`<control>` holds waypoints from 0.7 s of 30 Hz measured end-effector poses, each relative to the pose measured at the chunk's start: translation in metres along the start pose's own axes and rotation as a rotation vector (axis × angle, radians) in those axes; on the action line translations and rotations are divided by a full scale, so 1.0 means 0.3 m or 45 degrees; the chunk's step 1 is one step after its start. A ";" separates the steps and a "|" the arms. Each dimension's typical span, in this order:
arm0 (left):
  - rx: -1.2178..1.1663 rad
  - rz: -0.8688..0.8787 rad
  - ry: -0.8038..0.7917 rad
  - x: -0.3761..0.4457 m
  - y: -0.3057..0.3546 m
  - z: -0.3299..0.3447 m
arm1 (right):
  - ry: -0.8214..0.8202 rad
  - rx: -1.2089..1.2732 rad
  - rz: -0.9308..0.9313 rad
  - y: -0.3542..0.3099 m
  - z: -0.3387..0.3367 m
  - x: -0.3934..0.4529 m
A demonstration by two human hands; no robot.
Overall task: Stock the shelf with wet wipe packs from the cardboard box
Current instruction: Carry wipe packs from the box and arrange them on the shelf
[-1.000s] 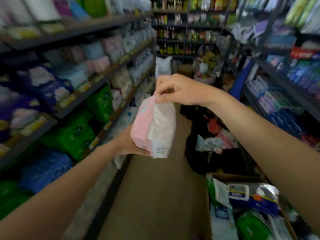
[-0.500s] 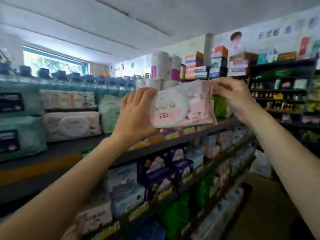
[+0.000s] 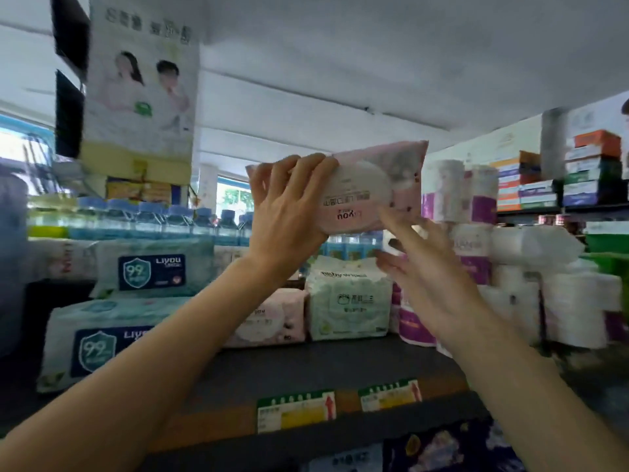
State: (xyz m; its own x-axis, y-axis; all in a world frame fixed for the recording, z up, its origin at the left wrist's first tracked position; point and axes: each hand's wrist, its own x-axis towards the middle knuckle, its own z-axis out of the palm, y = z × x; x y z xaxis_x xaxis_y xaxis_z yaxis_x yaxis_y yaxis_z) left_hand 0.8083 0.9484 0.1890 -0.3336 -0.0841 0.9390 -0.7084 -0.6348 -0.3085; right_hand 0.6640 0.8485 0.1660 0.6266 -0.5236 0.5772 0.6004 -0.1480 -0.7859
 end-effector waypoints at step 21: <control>0.659 -0.334 -1.127 -0.246 -0.385 0.040 | -0.306 -1.589 -1.474 0.339 0.367 0.574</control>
State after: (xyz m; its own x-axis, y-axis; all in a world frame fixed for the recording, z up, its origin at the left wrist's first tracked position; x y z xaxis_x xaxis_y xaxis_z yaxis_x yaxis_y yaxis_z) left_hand 0.9222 1.0188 0.1572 0.5115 -0.2945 0.8072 -0.2714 -0.9467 -0.1735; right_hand 0.8876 0.8357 0.2098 0.3040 0.4284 0.8509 0.1119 -0.9031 0.4146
